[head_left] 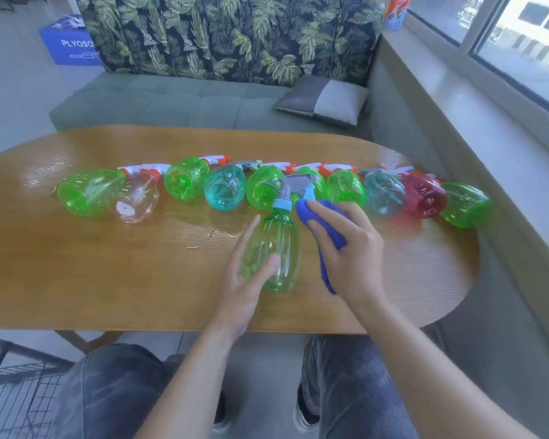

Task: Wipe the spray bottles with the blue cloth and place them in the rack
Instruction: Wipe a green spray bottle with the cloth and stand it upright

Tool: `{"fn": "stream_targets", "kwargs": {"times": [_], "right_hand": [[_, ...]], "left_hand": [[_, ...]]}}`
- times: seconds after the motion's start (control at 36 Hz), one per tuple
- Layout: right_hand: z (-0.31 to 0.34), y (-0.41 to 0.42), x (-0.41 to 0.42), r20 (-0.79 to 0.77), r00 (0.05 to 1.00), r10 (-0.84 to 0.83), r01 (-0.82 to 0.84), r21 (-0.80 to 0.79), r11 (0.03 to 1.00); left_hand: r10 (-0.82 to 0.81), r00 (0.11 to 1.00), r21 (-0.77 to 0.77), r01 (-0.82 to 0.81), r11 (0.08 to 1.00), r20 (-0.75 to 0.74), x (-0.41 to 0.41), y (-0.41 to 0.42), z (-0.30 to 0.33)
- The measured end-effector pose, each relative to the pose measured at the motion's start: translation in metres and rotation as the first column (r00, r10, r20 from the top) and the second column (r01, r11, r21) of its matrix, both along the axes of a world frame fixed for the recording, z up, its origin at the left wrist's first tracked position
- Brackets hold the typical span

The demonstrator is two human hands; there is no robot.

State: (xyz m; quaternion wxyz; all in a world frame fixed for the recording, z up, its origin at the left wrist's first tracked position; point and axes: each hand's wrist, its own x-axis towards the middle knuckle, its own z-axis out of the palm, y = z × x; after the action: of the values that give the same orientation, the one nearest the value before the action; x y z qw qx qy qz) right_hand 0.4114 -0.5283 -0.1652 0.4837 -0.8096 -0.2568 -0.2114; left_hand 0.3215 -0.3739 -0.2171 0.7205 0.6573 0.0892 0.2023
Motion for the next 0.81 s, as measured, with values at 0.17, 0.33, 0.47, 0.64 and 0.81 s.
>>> {"fn": "stream_targets", "kwargs": {"times": [0.17, 0.33, 0.47, 0.64, 0.81], "right_hand": [[0.012, 0.012, 0.020, 0.241, 0.966, 0.094, -0.012, -0.321, 0.947], [0.030, 0.013, 0.032, 0.347, 0.936, 0.054, 0.086, -0.377, 0.922], [0.054, 0.003, 0.054, 0.297, 0.950, -0.099, 0.179, -0.254, 0.950], [0.039, 0.018, 0.044, 0.321, 0.947, -0.003, 0.130, -0.376, 0.918], [0.023, 0.022, 0.032, 0.308, 0.931, 0.198, -0.053, -0.422, 0.905]], "left_hand": [[0.006, 1.000, -0.072, -0.005, 0.997, 0.018, 0.001, -0.002, -0.001], [0.002, 1.000, -0.091, -0.001, 0.996, 0.015, 0.001, -0.002, 0.000], [-0.004, 1.000, -0.067, 0.004, 0.998, -0.009, 0.001, 0.000, 0.000], [-0.019, 0.999, -0.079, 0.021, 0.997, 0.027, -0.001, 0.001, 0.001], [0.000, 1.000, -0.098, 0.003, 0.995, 0.027, -0.001, 0.001, 0.000]]}}
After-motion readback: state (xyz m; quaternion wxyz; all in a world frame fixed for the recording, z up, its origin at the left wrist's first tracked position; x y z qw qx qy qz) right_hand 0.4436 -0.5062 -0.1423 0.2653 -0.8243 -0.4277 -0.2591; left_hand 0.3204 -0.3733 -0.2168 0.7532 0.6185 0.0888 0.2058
